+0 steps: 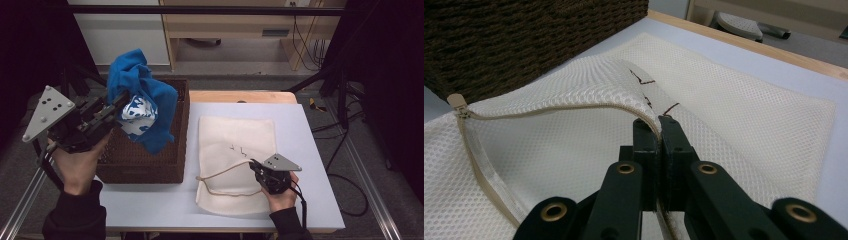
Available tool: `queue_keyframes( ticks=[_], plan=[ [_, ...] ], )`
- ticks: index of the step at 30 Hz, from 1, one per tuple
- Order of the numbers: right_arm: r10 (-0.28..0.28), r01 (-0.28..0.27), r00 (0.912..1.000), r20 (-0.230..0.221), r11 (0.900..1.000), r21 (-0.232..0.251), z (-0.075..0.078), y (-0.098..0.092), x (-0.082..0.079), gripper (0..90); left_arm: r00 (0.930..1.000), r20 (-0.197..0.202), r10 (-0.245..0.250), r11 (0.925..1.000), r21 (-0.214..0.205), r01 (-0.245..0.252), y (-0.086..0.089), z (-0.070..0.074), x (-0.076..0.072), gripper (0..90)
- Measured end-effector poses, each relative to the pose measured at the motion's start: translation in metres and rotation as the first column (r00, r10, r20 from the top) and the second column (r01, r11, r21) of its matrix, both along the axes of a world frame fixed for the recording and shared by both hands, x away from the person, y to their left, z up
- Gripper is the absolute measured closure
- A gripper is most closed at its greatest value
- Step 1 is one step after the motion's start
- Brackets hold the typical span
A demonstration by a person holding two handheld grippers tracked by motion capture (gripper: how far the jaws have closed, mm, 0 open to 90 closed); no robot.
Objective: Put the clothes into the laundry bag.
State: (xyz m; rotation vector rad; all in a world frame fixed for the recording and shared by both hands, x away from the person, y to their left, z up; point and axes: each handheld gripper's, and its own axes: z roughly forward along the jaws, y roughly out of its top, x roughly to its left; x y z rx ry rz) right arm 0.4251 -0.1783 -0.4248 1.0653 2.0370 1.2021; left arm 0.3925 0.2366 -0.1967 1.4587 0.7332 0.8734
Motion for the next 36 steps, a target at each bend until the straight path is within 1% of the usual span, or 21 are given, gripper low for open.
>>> queue_keyframes(
  ticks=[1, 4, 5, 6, 8, 9, 10, 14, 17, 21, 22, 23, 24, 27, 28, 30, 32, 36],
  plan=[
    [-0.001, 0.001, 1.0, -0.001, 1.0, 0.0, 0.0, 0.0, 0.0, 87.3, 0.9998, -0.011, -0.015, 0.9999, -0.005, 0.015, -0.001, 0.0, -0.003, 70.2],
    [0.0, 0.0, 1.0, 0.0, 1.0, -0.002, 0.0, 0.0, 0.0, 87.3, 0.9988, -0.006, -0.05, 0.9987, -0.01, 0.049, -0.005, 0.003, -0.011, 70.2],
    [0.0, 0.0, 1.0, 0.001, 1.0, -0.001, 0.0, 0.001, 0.0, 87.3, 0.9979, -0.002, -0.065, 0.9979, -0.009, 0.065, -0.01, 0.004, -0.016, 70.2],
    [0.0, 0.0, 1.0, 0.001, 1.0, -0.001, 0.0, 0.001, 0.0, 87.3, 0.9979, -0.002, -0.065, 0.9979, -0.009, 0.065, -0.01, 0.004, -0.016, 70.2],
    [0.001, -0.001, 1.0, 0.001, 1.0, 0.0, 0.0, 0.001, 0.0, 87.3, 0.9957, -0.004, -0.093, 0.9956, -0.012, 0.093, -0.015, 0.005, -0.02, 70.2],
    [0.0, 0.0, 1.0, 0.001, 1.0, 0.001, 0.0, 0.001, 0.0, 87.3, 0.9929, -0.001, -0.119, 0.9928, -0.009, 0.119, -0.02, 0.005, -0.025, 70.1],
    [0.0, 0.0, 1.0, 0.001, 1.0, 0.001, 0.0, 0.001, 0.0, 87.3, 0.9929, -0.001, -0.119, 0.9928, -0.009, 0.119, -0.02, 0.005, -0.025, 70.1],
    [-0.001, 0.001, 1.0, -0.001, 1.0, 0.003, 0.0, 0.001, 0.001, 87.3, 0.9864, -0.002, -0.165, 0.9864, -0.002, 0.165, -0.035, 0.002, -0.031, 70.1],
    [-0.002, 0.002, 1.0, -0.005, 1.0, 0.003, -0.001, 0.002, 0.003, 87.3, 0.9754, -0.009, -0.22, 0.9755, -0.005, 0.22, -0.049, -0.003, -0.038, 70.1],
    [-0.005, 0.005, 1.0, -0.005, 1.0, 0.005, -0.001, 0.001, 0.004, 87.3, 0.957, -0.022, -0.289, 0.9572, -0.013, 0.289, -0.067, -0.01, -0.046, 70.1],
    [-0.007, 0.007, 0.9999, -0.008, 0.9999, 0.009, -0.001, 0.001, 0.004, 87.3, 0.9551, -0.014, -0.296, 0.9552, -0.002, 0.296, -0.071, -0.012, -0.047, 70.0],
    [-0.009, 0.009, 0.9999, -0.008, 0.9999, 0.012, -0.001, 0.0, 0.005, 87.4, 0.9492, -0.025, -0.314, 0.9495, -0.002, 0.314, -0.075, -0.015, -0.049, 70.0],
    [-0.009, 0.009, 0.9999, -0.008, 0.9999, 0.012, -0.001, 0.0, 0.005, 87.4, 0.9448, -0.029, -0.326, 0.9452, 0.003, 0.327, -0.079, -0.018, -0.05, 70.0],
    [-0.009, 0.009, 0.9999, -0.012, 0.9998, 0.015, -0.001, 0.0, 0.005, 87.3, 0.9359, -0.043, -0.35, 0.9364, 0.016, 0.351, -0.092, -0.03, -0.051, 70.0],
    [-0.008, 0.009, 0.9999, -0.011, 0.9998, 0.015, -0.001, 0.0, 0.005, 87.3, 0.9331, -0.051, -0.356, 0.9338, 0.02, 0.357, -0.096, -0.035, -0.051, 70.0],
    [-0.009, 0.009, 0.9999, -0.011, 0.9998, 0.017, -0.001, -0.001, 0.005, 87.4, 0.9226, -0.076, -0.378, 0.9247, 0.015, 0.38, -0.103, -0.046, -0.049, 70.0],
    [-0.009, 0.009, 0.9999, -0.012, 0.9998, 0.019, -0.001, -0.001, 0.005, 87.4, 0.9158, -0.1, -0.389, 0.9194, 0.021, 0.393, -0.11, -0.057, -0.047, 70.0],
    [-0.006, 0.006, 0.9999, -0.012, 0.9997, 0.022, -0.001, -0.001, 0.005, 87.4, 0.8974, -0.152, -0.414, 0.906, 0.025, 0.423, -0.124, -0.079, -0.042, 70.0]
  ],
)
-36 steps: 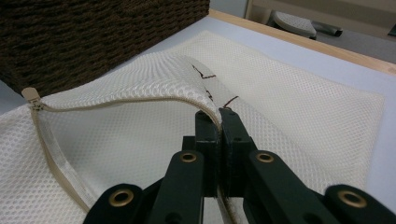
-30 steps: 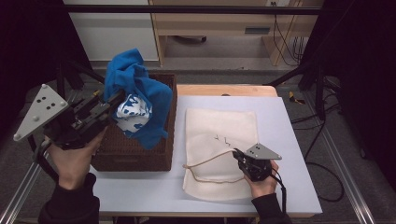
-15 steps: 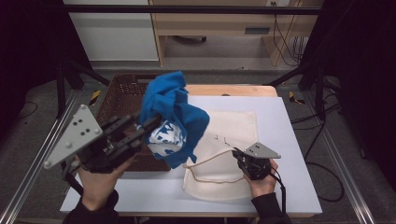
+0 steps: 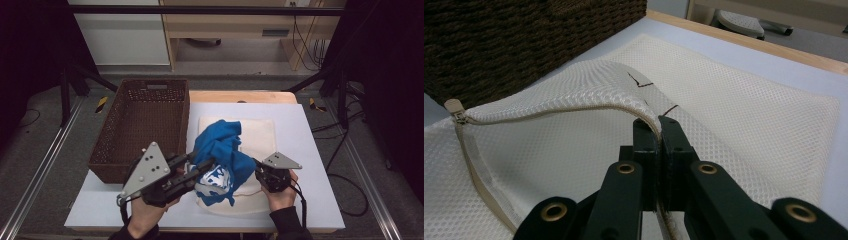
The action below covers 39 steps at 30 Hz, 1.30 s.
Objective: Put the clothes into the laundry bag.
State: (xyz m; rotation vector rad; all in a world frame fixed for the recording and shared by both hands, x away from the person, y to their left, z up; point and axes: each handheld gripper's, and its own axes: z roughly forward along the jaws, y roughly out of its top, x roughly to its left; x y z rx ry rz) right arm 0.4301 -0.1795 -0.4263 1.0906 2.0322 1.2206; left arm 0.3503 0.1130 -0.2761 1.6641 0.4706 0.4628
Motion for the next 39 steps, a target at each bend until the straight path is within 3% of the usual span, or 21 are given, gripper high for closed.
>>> queue_keyframes(
  ticks=[5, 11, 14, 19, 23, 28, 29, 32, 35, 38, 39],
  plan=[
    [-0.001, 0.001, 1.0, 0.002, 1.0, 0.004, 0.0, -0.001, 0.0, 87.4, 0.9979, -0.055, -0.035, 0.9983, 0.045, 0.037, -0.018, -0.033, 0.006, 70.0],
    [-0.002, 0.002, 1.0, 0.004, 1.0, 0.007, 0.001, -0.001, 0.0, 87.3, 0.9895, -0.131, -0.062, 0.993, 0.092, 0.074, -0.035, -0.067, 0.015, 70.0],
    [-0.004, 0.004, 1.0, 0.005, 0.9999, 0.012, 0.001, -0.002, -0.001, 87.3, 0.9851, -0.162, -0.058, 0.9877, 0.134, 0.08, -0.044, -0.084, 0.018, 69.9],
    [-0.006, 0.006, 0.9999, 0.011, 0.9998, 0.018, 0.001, -0.003, -0.001, 87.4, 0.9724, -0.229, -0.047, 0.975, 0.201, 0.094, -0.054, -0.114, 0.029, 69.9],
    [-0.006, 0.006, 0.9999, 0.016, 0.9998, 0.016, 0.001, -0.003, -0.001, 87.4, 0.9582, -0.283, -0.039, 0.9634, 0.244, 0.112, -0.062, -0.135, 0.039, 69.9],
    [-0.008, 0.007, 0.9998, 0.017, 0.9998, 0.018, 0.001, -0.002, -0.002, 87.4, 0.9404, -0.339, -0.031, 0.9444, 0.298, 0.138, -0.074, -0.156, 0.048, 69.8],
    [-0.006, 0.006, 0.9998, 0.018, 0.9998, 0.018, 0.002, -0.002, -0.002, 87.4, 0.9343, -0.356, -0.021, 0.9387, 0.314, 0.141, -0.079, -0.161, 0.052, 69.7],
    [-0.005, 0.004, 0.9998, 0.019, 0.9998, 0.021, 0.002, -0.002, -0.002, 87.4, 0.9294, -0.369, -0.008, 0.9341, 0.329, 0.139, -0.086, -0.164, 0.056, 69.6],
    [0.002, -0.003, 0.9996, 0.028, 0.9996, 0.029, 0.003, -0.002, -0.003, 87.4, 0.9154, -0.402, 0.004, 0.9249, 0.349, 0.15, -0.095, -0.17, 0.061, 68.9],
    [0.003, -0.004, 0.9997, 0.025, 0.9995, 0.033, 0.004, -0.001, -0.004, 87.4, 0.9085, -0.417, 0.03, 0.9201, 0.367, 0.138, -0.102, -0.177, 0.066, 68.1],
    [0.006, -0.007, 0.9996, 0.028, 0.9995, 0.031, 0.004, -0.001, -0.005, 87.4, 0.9053, -0.422, 0.049, 0.9224, 0.367, 0.121, -0.105, -0.183, 0.069, 65.9]
  ],
)
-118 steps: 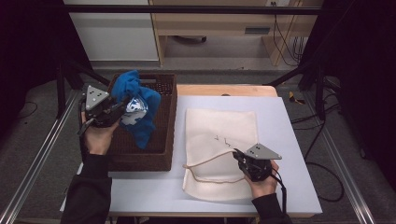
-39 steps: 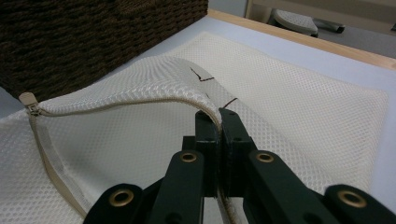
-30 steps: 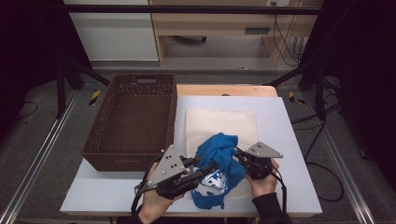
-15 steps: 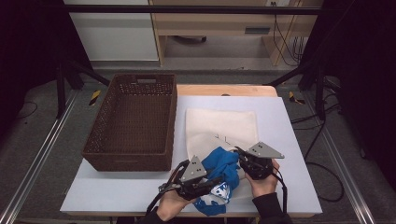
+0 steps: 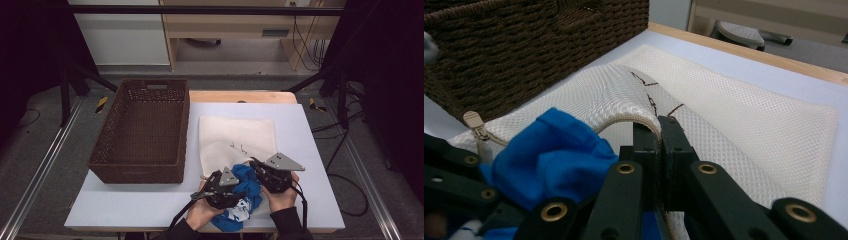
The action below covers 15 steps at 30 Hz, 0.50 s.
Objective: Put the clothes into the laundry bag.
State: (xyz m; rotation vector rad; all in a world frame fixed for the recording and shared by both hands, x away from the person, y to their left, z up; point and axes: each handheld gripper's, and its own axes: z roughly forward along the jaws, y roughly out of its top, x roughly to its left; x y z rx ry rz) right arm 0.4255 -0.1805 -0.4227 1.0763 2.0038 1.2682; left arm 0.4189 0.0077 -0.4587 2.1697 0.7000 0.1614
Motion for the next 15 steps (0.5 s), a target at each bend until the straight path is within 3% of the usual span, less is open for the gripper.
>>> queue_keyframes(
  ticks=[4, 9, 10, 13, 15],
  plan=[
    [0.005, -0.005, 1.0, -0.004, 1.0, -0.003, -0.001, 0.001, 0.0, 87.4, 0.9995, 0.023, 0.022, 0.9997, 0.008, -0.022, -0.002, -0.004, 0.0, 60.8],
    [0.0, -0.001, 0.9999, -0.012, 0.9999, -0.014, -0.004, -0.001, 0.001, 87.4, 0.9905, 0.12, 0.066, 0.9978, -0.008, -0.066, 0.007, 0.009, -0.012, 43.5],
    [-0.004, 0.004, 0.9999, -0.013, 0.9999, -0.013, -0.004, -0.002, 0.001, 87.4, 0.988, 0.137, 0.071, 0.9972, -0.03, -0.068, 0.012, 0.016, -0.015, 38.7],
    [-0.006, 0.006, 0.9999, -0.011, 0.9999, -0.014, -0.004, -0.002, 0.001, 87.3, 0.9846, 0.154, 0.082, 0.9922, -0.106, -0.067, 0.026, 0.033, -0.019, 36.6],
    [-0.007, 0.007, 0.9999, -0.011, 0.9999, -0.015, -0.004, -0.002, 0.001, 87.3, 0.9765, 0.185, 0.112, 0.9855, -0.147, -0.085, 0.036, 0.042, -0.017, 34.3]
  ],
)
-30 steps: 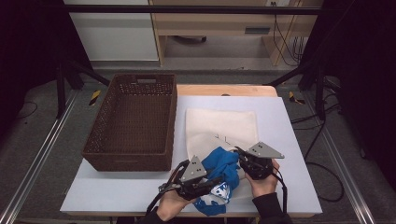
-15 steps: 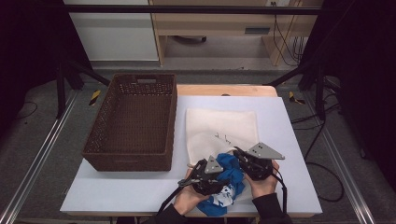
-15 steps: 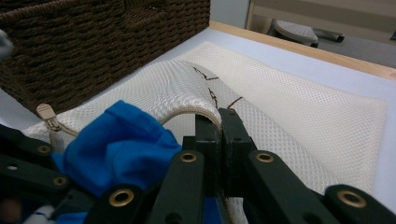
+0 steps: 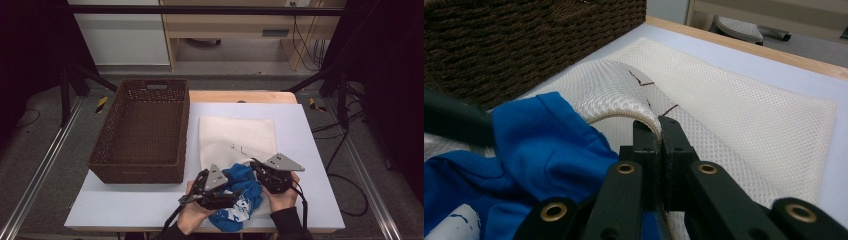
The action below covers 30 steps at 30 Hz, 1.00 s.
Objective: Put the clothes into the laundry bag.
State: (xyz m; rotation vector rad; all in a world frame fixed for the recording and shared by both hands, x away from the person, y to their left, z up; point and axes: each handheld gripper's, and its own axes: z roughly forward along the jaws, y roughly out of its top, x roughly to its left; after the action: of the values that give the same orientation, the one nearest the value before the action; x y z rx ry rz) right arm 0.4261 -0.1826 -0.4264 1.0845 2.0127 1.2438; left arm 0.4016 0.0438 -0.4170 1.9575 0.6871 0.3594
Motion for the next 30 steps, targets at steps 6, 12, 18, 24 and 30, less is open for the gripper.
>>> queue_keyframes(
  ticks=[6, 12, 18, 24, 30],
  plan=[
    [0.003, -0.003, 1.0, 0.002, 1.0, -0.005, -0.001, 0.001, 0.0, 87.2, 0.9986, -0.035, 0.039, 0.9989, 0.029, -0.038, 0.008, -0.007, 0.022, 28.4],
    [0.004, -0.004, 1.0, -0.002, 1.0, -0.001, -0.001, 0.001, 0.0, 87.4, 0.9974, -0.067, -0.028, 0.9974, 0.064, 0.032, -0.004, -0.018, 0.016, 72.4],
    [0.004, -0.004, 1.0, 0.003, 1.0, 0.006, 0.001, 0.001, -0.001, 87.4, 0.9976, -0.038, -0.058, 0.9903, 0.124, 0.063, -0.037, -0.021, 0.008, 79.0],
    [0.004, -0.004, 1.0, 0.008, 1.0, 0.009, 0.002, -0.001, -0.002, 87.3, 0.9997, -0.001, 0.022, 0.9778, 0.209, -0.022, -0.061, -0.039, 0.034, 78.2],
    [0.0, 0.0, 1.0, 0.0, 1.0, -0.002, -0.002, -0.001, 0.0, 87.2, 0.9995, 0.031, -0.004, 0.9841, 0.178, -0.002, -0.048, -0.028, 0.028, 57.5]
  ],
)
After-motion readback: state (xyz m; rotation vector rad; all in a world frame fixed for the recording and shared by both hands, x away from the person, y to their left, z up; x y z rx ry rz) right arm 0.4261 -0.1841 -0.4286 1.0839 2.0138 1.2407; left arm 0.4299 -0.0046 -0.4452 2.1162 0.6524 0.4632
